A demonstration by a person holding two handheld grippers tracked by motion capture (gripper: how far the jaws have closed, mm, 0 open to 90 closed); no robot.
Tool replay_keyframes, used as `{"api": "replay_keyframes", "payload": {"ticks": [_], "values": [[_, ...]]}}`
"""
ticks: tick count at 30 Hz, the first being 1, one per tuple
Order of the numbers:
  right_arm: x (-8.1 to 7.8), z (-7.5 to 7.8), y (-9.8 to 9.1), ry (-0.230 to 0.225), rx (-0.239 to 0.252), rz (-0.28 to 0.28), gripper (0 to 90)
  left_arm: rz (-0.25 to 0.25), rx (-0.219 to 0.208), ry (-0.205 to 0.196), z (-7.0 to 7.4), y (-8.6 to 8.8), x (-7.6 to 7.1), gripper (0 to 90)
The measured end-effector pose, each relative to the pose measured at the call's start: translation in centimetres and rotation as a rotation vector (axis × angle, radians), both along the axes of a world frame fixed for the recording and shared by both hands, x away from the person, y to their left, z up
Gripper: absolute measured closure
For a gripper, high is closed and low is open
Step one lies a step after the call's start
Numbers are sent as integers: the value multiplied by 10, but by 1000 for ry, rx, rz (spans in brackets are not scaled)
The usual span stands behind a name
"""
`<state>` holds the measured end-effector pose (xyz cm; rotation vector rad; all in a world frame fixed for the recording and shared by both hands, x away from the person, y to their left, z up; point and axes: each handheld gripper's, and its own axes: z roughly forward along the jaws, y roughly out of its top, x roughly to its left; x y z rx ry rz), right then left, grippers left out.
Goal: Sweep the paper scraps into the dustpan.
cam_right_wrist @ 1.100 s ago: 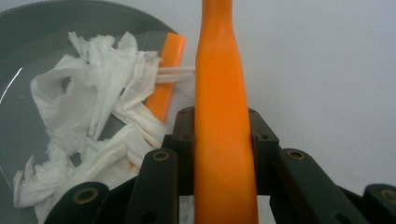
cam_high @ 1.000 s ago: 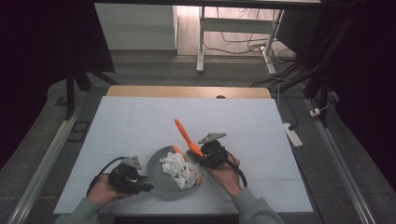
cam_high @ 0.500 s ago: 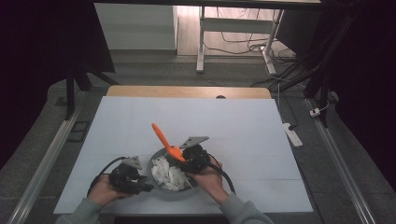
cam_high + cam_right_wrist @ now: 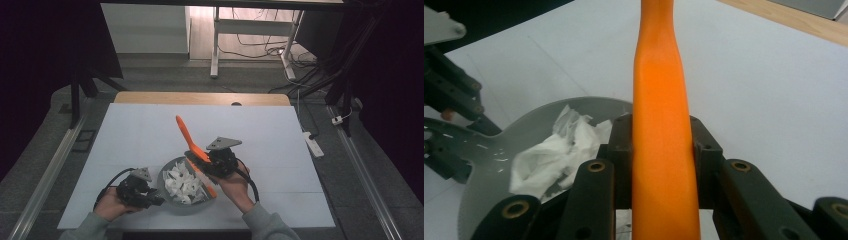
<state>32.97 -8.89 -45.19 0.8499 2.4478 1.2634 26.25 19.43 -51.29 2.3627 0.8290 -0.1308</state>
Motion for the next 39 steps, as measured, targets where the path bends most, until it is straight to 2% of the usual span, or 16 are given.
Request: {"api": "replay_keyframes", "payload": {"ticks": [7, 10, 13, 18, 24, 30, 32, 35, 37, 39], "values": [[14, -4, -13, 5, 4, -47, 703, 6, -2, -2, -1, -1, 0, 612], [23, -13, -18, 12, -41, -86, 703, 7, -3, -1, -1, -1, -1, 612], [32, -24, -20, 40, -77, -109, 703, 8, -3, 0, -1, -1, 0, 612], [37, -37, -11, 60, -120, -94, 703, 11, -2, 1, -2, -3, -1, 612], [30, -41, 7, 60, -138, -57, 703, 15, -5, 5, -4, -5, 0, 612], [14, -37, 21, 76, -92, -16, 703, 24, -8, 0, -5, -5, -1, 612], [8, -35, 26, 96, -62, 12, 703, 26, -11, 0, -6, -6, -1, 612], [-1, -32, 36, 97, -72, 62, 703, 30, -13, 1, -6, -6, -1, 612], [-6, -29, 39, 73, -78, 75, 703, 29, -14, -1, -6, -6, -1, 612], [-8, -22, 37, 11, -98, 61, 703, 30, -15, -3, -7, -6, -1, 612]]}}
